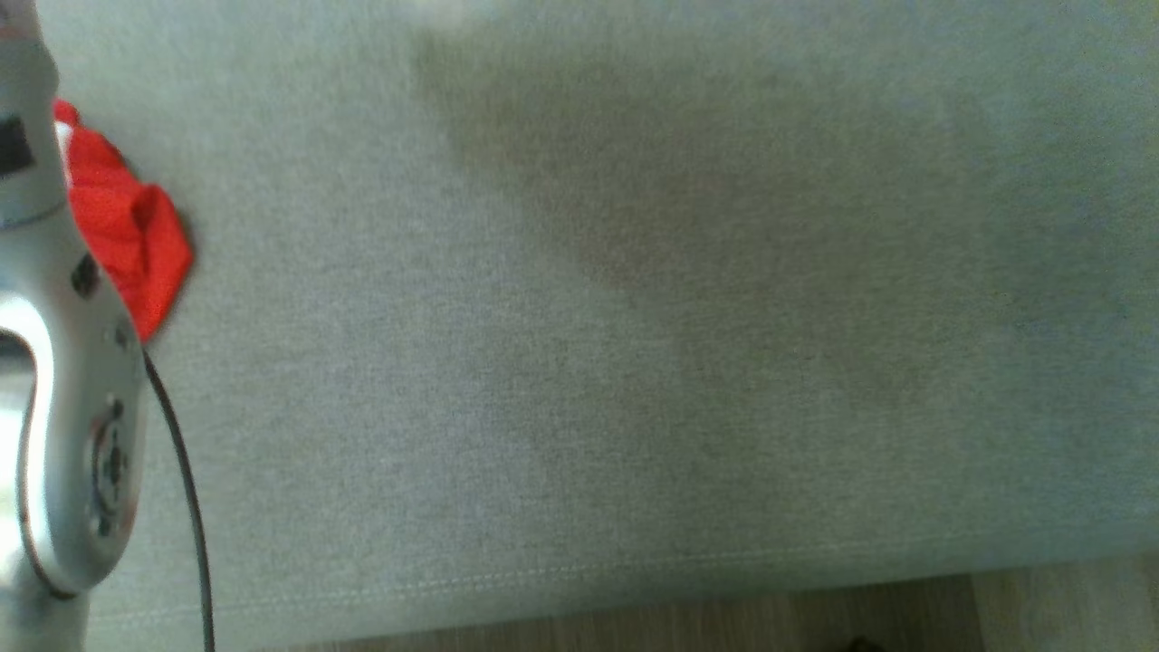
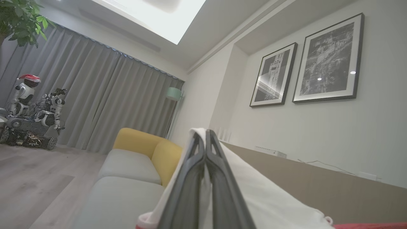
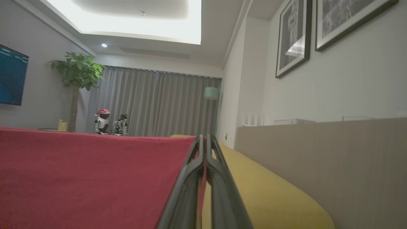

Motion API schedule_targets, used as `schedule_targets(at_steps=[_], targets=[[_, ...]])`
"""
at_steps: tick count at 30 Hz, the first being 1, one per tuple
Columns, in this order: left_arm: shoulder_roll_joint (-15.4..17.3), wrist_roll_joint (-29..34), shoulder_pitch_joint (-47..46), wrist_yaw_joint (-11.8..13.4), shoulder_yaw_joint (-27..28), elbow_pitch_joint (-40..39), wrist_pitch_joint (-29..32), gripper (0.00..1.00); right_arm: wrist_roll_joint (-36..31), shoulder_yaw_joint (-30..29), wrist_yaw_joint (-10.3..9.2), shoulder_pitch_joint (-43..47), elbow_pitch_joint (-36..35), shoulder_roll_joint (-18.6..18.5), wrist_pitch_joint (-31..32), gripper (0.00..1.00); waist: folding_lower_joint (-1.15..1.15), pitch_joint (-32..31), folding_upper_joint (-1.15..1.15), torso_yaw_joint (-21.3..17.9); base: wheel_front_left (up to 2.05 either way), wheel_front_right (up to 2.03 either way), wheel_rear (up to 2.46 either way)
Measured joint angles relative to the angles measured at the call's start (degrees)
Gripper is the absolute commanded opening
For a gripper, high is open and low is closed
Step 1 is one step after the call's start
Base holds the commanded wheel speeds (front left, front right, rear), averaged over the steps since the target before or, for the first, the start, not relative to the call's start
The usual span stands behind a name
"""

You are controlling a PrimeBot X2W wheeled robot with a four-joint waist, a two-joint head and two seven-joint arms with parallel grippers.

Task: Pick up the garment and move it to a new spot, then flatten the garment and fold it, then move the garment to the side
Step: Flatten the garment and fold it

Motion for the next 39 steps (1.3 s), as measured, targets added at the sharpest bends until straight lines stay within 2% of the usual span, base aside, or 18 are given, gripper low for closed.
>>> schedule_targets(at_steps=[4, 7, 11, 20, 26, 29, 39], targets=[[-0.93, 0.51, -2.49, -1.57, -0.20, 6.55, -4.36, 0.00, -1.75, -0.79, 0.00, -1.77, 8.56, 1.02, -7.09, 0.00, 0.00, 3.43, 0.00, 0.57, 0.00, 0.00, 0.00], [-1.56, 0.48, -2.80, -2.38, -0.80, 9.80, -6.13, 0.00, -1.37, -0.36, 0.00, -1.73, 13.99, 1.68, -9.22, 0.00, -0.02, 4.65, 0.00, 1.35, 0.00, 0.00, 0.00], [-1.66, 0.48, -1.44, -3.41, -1.41, 13.01, -7.67, 0.00, 0.59, 3.04, 0.00, -1.35, 18.26, 2.03, -11.05, 0.00, -0.02, 5.66, 0.00, 2.26, 0.00, 0.00, 0.00], [-1.68, 0.46, 13.91, -5.19, -5.33, 18.75, -9.39, 0.00, 6.33, 14.02, 0.00, 9.39, 23.99, 2.42, -12.66, 0.00, -0.03, 4.35, 0.00, 3.62, 0.00, 0.00, 0.00], [-1.48, 0.46, 24.10, -5.88, -9.61, 20.11, -10.10, 0.00, 11.22, 23.39, 0.00, 16.17, 25.12, 0.34, -11.67, 0.00, -0.03, 0.93, 0.00, 4.39, 0.00, 0.00, 0.00], [-0.63, -1.20, 28.76, -5.92, -11.09, 20.24, -9.92, 0.00, 14.74, 27.53, 0.00, 19.53, 24.96, -1.07, -10.25, 0.00, -0.03, -1.23, 0.00, 4.72, 0.00, 0.00, 0.00], [6.68, -6.62, 41.60, -5.92, -19.00, 14.46, -5.42, 0.00, 23.76, 38.01, 0.00, 25.89, 23.41, -5.58, -6.42, 0.00, -0.03, -7.91, 0.01, 5.05, 0.00, 0.00, 0.00]])
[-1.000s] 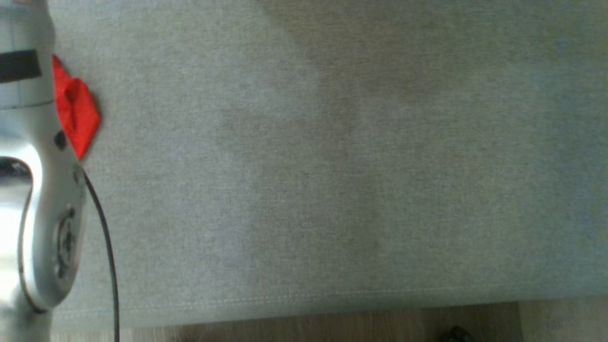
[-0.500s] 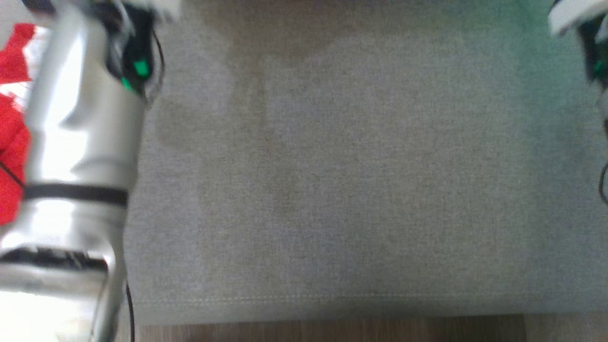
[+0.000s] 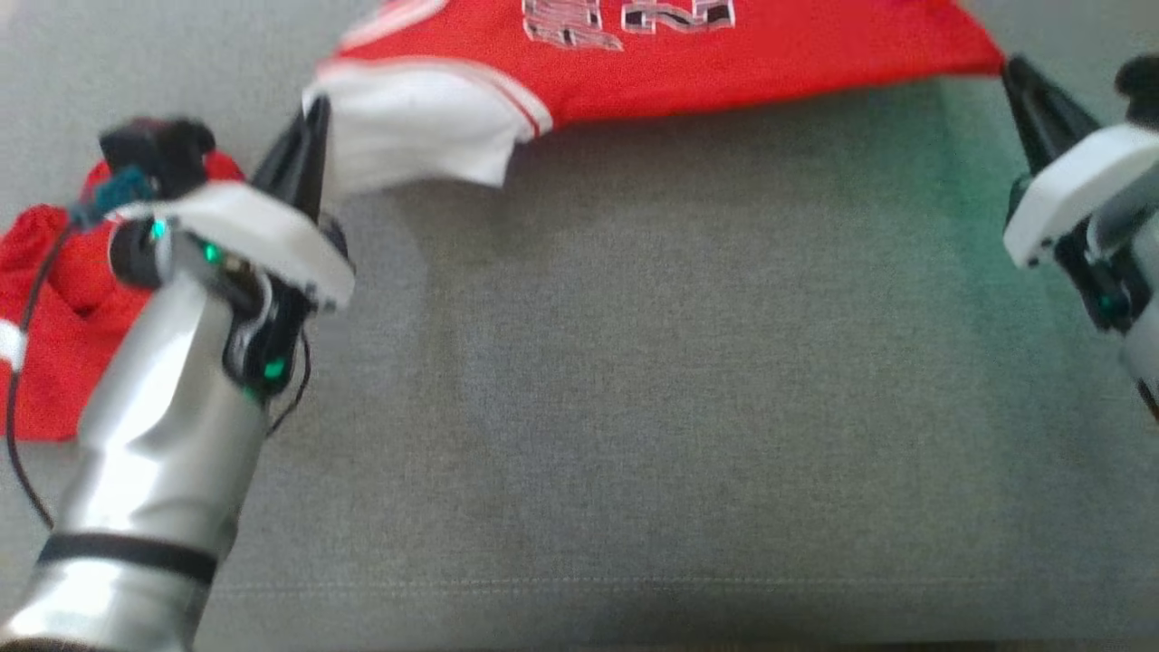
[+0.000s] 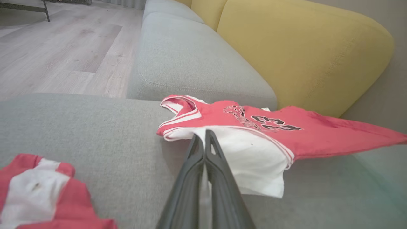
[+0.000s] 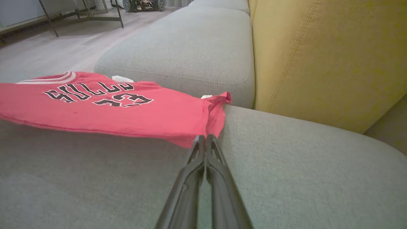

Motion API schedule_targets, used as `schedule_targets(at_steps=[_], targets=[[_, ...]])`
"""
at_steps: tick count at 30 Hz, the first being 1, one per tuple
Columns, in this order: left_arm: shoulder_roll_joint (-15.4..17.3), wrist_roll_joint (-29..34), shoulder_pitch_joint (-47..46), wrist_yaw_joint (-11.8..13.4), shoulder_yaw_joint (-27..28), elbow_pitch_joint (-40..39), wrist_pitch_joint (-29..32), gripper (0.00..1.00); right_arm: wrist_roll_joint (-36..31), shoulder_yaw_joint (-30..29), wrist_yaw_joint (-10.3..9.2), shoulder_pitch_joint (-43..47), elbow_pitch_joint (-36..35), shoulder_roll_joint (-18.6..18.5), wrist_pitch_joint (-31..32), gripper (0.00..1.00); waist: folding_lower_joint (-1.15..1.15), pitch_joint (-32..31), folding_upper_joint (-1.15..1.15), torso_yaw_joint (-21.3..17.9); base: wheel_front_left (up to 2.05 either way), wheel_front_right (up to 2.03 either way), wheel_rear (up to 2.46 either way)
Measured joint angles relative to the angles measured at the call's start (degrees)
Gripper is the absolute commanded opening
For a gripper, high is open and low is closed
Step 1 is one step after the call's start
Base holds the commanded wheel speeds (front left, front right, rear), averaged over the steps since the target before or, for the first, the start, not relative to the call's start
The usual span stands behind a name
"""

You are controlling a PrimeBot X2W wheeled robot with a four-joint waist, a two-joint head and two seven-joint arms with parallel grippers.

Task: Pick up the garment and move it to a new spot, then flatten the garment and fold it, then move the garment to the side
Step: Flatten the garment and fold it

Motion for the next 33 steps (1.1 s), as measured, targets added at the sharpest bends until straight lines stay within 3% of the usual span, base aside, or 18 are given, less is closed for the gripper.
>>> schedule_targets(at_steps=[23, 33], targets=[[9.87, -7.98, 16.19, -0.01, -10.35, -14.80, 11.58, 0.00, 13.68, 14.11, 0.00, 9.60, -2.20, -5.76, 11.12, 0.00, 0.00, -9.78, 0.00, -0.02, 0.00, 0.00, 0.00], [16.01, -14.81, 24.60, -0.01, -11.72, -22.76, 16.42, 0.00, 22.52, 19.74, 0.00, 14.94, -10.60, -10.83, 18.50, 0.00, 0.00, -14.16, 0.00, -1.02, 0.00, 0.00, 0.00]])
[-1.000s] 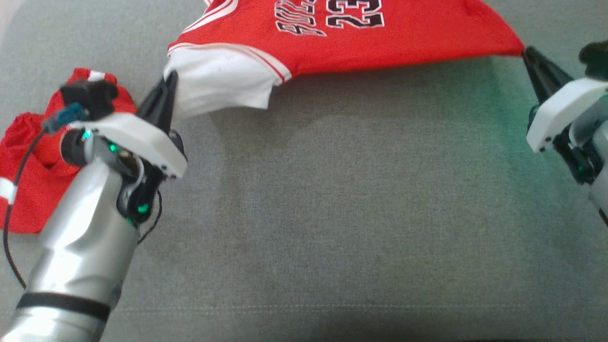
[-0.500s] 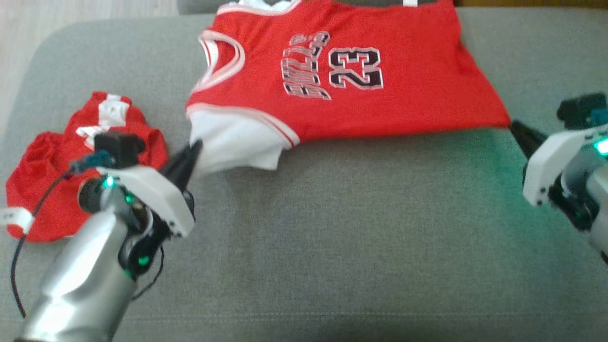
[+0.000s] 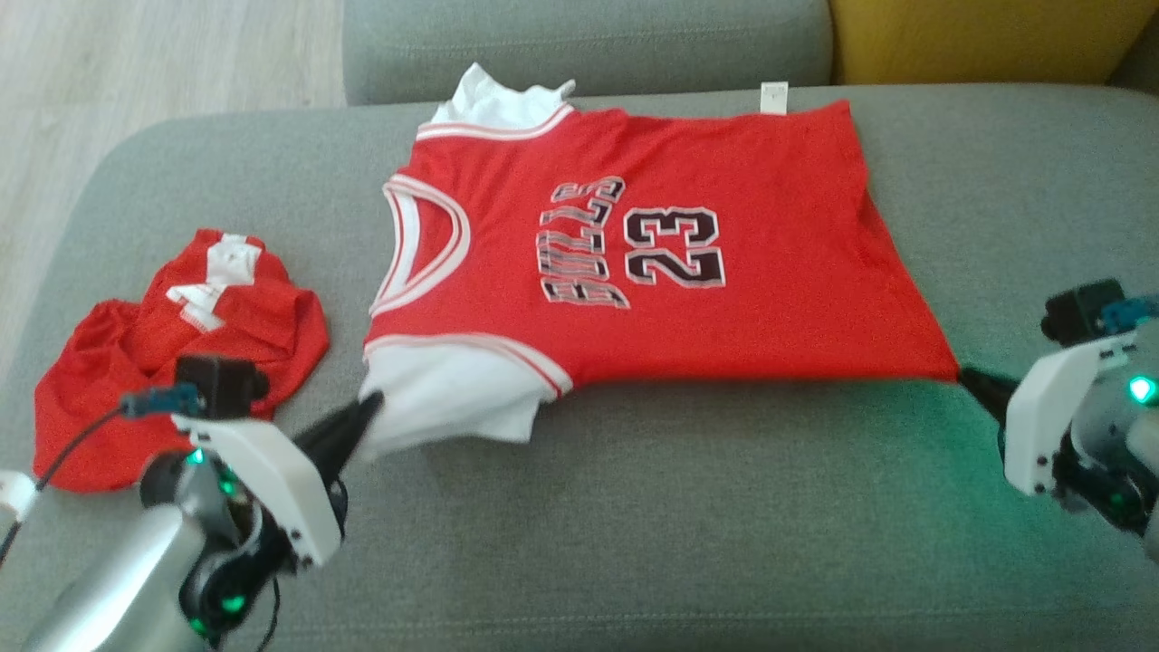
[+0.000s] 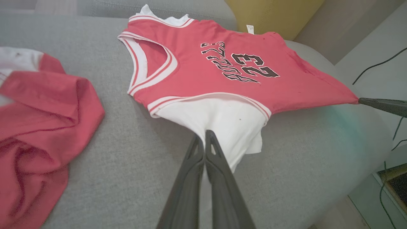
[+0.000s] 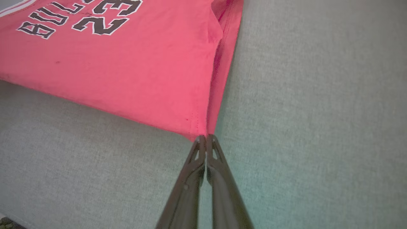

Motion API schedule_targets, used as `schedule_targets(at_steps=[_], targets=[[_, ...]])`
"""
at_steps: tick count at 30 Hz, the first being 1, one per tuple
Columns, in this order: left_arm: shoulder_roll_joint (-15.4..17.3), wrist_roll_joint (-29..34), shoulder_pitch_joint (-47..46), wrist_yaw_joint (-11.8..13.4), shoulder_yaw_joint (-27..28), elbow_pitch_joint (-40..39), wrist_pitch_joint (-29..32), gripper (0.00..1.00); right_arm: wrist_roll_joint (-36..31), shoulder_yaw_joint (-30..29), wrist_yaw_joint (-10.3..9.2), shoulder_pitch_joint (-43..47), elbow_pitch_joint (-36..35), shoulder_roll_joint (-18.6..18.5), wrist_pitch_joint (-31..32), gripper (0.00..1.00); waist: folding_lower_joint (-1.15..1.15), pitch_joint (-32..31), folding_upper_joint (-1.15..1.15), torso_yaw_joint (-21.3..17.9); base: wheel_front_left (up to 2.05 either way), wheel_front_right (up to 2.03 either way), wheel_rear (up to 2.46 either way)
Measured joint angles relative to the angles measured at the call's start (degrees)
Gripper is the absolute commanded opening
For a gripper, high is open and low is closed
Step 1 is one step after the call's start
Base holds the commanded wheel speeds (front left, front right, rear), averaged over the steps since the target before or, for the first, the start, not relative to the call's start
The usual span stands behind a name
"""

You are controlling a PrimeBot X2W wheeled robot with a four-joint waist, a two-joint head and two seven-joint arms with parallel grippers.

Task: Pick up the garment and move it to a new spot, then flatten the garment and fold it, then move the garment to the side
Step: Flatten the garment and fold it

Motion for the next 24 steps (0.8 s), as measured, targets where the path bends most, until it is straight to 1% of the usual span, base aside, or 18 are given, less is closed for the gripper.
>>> schedule_targets(at_steps=[5, 10, 13, 18, 22, 24], targets=[[1.88, -3.38, 4.30, 0.01, -0.43, -4.81, 3.37, 0.00, 4.26, 1.83, 0.00, 2.57, -3.16, -1.78, 3.30, 0.00, 0.00, -1.63, 0.00, -0.25, 0.00, 0.00, 0.00], [4.87, -5.90, 7.78, 0.12, -0.23, -9.12, 5.54, 0.00, 7.81, 3.11, 0.00, 4.47, -5.99, -3.86, 7.10, 0.00, 0.00, -2.52, 0.00, -0.58, 0.00, 0.00, 0.00], [6.02, -7.58, 9.21, 0.36, -0.08, -11.76, 6.92, 0.00, 8.68, 4.00, 0.00, 4.67, -7.68, -5.22, 8.80, 0.00, 0.00, -3.08, 0.00, -0.71, 0.00, 0.00, 0.00], [8.33, -10.55, 12.50, 1.63, 0.32, -15.62, 9.05, 0.00, 11.82, 4.10, 0.00, 5.89, -10.46, -7.16, 12.00, 0.00, 0.00, -3.64, 0.00, -1.27, 0.00, 0.00, 0.00], [10.65, -12.73, 15.28, 1.67, 0.29, -18.84, 11.48, 0.00, 13.59, 4.34, 0.00, 8.11, -12.89, -9.27, 14.22, 0.00, 0.00, -4.01, 0.00, -1.69, 0.00, 0.00, 0.00], [11.06, -13.90, 15.96, 1.67, 0.32, -19.49, 11.94, 0.00, 14.07, 4.44, 0.00, 8.43, -13.56, -9.81, 14.84, 0.00, 0.00, -4.08, 0.00, -1.78, 0.00, 0.00, 0.00]])
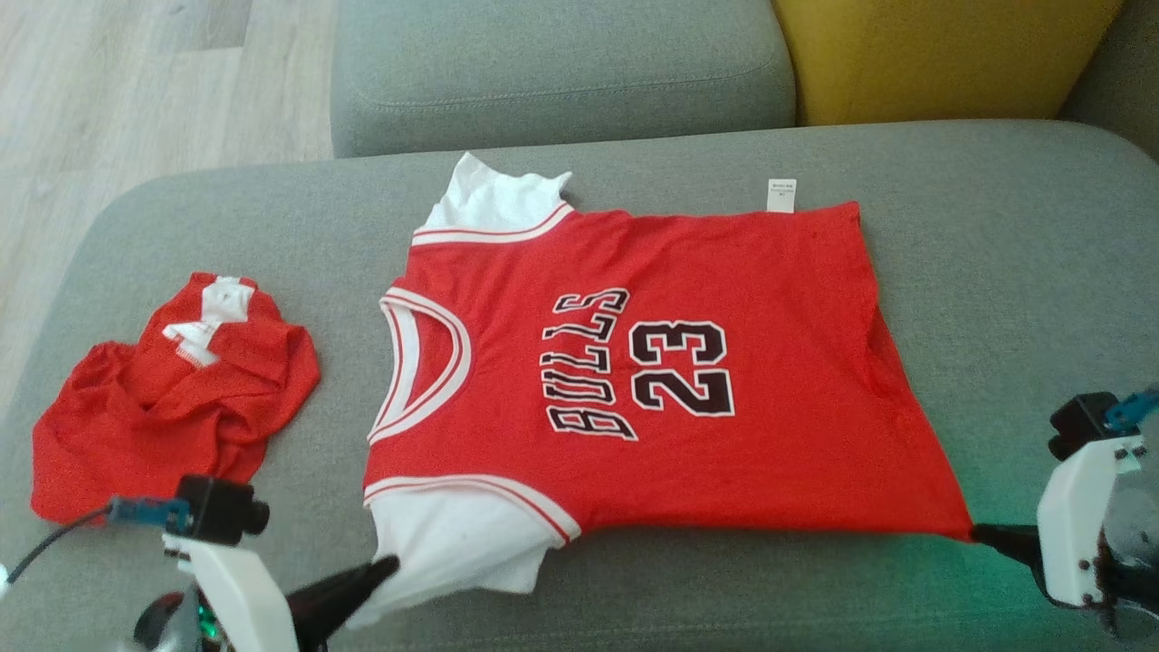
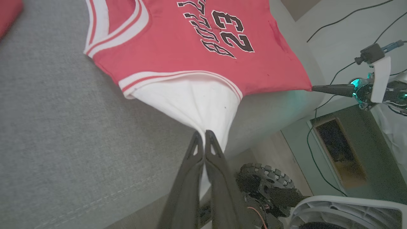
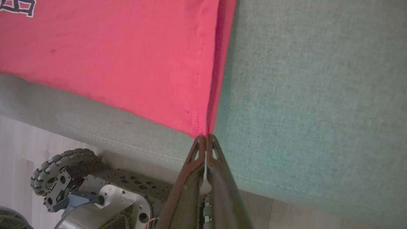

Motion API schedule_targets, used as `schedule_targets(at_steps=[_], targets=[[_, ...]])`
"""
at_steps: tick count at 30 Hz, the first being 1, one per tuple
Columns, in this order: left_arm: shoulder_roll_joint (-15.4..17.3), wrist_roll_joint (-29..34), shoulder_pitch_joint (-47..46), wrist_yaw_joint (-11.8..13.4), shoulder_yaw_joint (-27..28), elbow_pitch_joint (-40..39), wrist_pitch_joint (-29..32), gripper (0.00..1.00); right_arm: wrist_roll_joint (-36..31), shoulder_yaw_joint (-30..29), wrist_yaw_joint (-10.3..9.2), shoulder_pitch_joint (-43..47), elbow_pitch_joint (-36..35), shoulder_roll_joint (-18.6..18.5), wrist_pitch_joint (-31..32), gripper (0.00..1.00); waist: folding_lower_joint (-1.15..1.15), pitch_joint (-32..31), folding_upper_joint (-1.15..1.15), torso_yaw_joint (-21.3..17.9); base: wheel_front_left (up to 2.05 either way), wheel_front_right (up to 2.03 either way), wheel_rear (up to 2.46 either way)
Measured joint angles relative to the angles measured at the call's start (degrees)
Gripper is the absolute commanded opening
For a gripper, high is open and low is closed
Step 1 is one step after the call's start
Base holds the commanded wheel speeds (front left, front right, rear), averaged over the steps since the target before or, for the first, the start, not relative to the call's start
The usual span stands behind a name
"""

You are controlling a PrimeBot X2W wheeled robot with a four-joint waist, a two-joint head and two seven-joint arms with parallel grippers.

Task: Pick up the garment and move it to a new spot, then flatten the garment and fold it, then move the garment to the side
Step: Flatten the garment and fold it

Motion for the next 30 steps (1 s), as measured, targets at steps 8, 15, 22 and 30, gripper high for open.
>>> schedule_targets(at_steps=[8, 15, 22, 30], targets=[[2.10, -2.48, 2.55, 0.75, 1.38, -4.48, 1.45, 0.00, 2.10, -1.31, 0.00, 0.81, -4.12, -3.01, 2.10, 0.00, 0.00, -0.15, 0.00, -0.67, 0.00, 0.00, 0.00], [1.90, -2.27, 0.61, 1.01, 2.54, -5.06, 0.05, 0.00, 1.96, -3.42, 0.00, 0.02, -3.61, -2.32, 1.51, 0.00, 0.00, 0.71, 0.00, -0.83, 0.00, 0.00, 0.00], [0.68, -1.82, -4.19, 0.93, 3.49, -4.50, -0.49, 0.00, -0.04, -6.21, 0.00, -4.11, -1.76, -0.31, -0.11, 0.00, 0.00, 2.17, 0.00, -0.87, 0.00, 0.00, 0.00], [-2.38, -1.60, -12.24, 0.96, 3.82, -0.34, 0.25, 0.00, -3.85, -7.78, 0.00, -7.25, 1.70, 1.72, -2.10, 0.00, 0.00, 5.47, 0.00, -0.74, 0.00, 0.00, 0.00]])
